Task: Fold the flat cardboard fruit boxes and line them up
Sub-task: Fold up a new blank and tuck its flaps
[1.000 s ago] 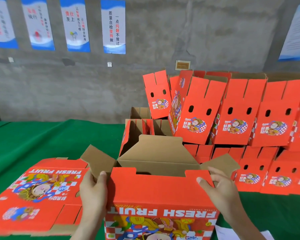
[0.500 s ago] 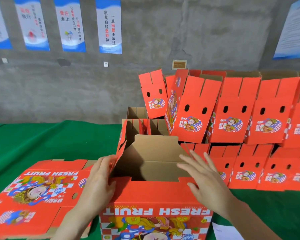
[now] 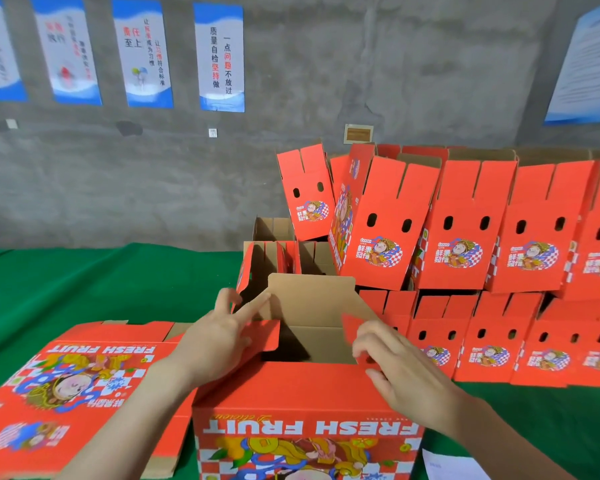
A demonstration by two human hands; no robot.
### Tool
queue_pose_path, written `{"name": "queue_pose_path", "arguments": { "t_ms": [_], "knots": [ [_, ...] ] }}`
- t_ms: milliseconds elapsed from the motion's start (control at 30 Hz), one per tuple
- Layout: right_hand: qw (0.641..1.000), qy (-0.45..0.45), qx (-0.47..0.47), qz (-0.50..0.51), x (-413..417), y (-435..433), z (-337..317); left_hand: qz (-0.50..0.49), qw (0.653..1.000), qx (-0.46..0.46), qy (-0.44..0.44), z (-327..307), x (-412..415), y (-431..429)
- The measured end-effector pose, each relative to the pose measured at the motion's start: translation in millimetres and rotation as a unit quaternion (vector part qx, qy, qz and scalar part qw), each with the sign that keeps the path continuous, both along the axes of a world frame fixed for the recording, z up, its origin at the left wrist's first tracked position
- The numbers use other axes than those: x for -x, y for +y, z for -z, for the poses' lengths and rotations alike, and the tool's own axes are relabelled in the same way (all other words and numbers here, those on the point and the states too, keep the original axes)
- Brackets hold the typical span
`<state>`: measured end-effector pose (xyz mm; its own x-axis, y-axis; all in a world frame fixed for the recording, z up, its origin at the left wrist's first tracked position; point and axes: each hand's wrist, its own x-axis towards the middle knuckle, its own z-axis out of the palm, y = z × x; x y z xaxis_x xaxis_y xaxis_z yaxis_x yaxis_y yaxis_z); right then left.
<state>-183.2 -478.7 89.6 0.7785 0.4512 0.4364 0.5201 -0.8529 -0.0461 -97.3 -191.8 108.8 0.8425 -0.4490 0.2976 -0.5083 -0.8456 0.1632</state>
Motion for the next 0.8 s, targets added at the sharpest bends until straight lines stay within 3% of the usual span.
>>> {"name": "queue_pose_path", "arguments": {
  "t_ms": [200,500,700,800],
  "knots": [
    [0.977,0.103,-0.185,0.013,1,-5,5,0.018,0.999,-0.008,0.028,8,-14,-8],
    [0.92,0.058,-0.386,0.044,-4,-6,9,0.056,0.991,0.118,0.027,11,-11,-4],
    [0.906,0.039,-0.408,0.101,-11,-5,2,0.056,0.993,0.095,-0.041,19,-11,-2],
    [0.931,0.056,-0.337,0.126,-19,-5,-5,0.053,0.995,0.041,-0.073,25,-12,0]
  ]
}}
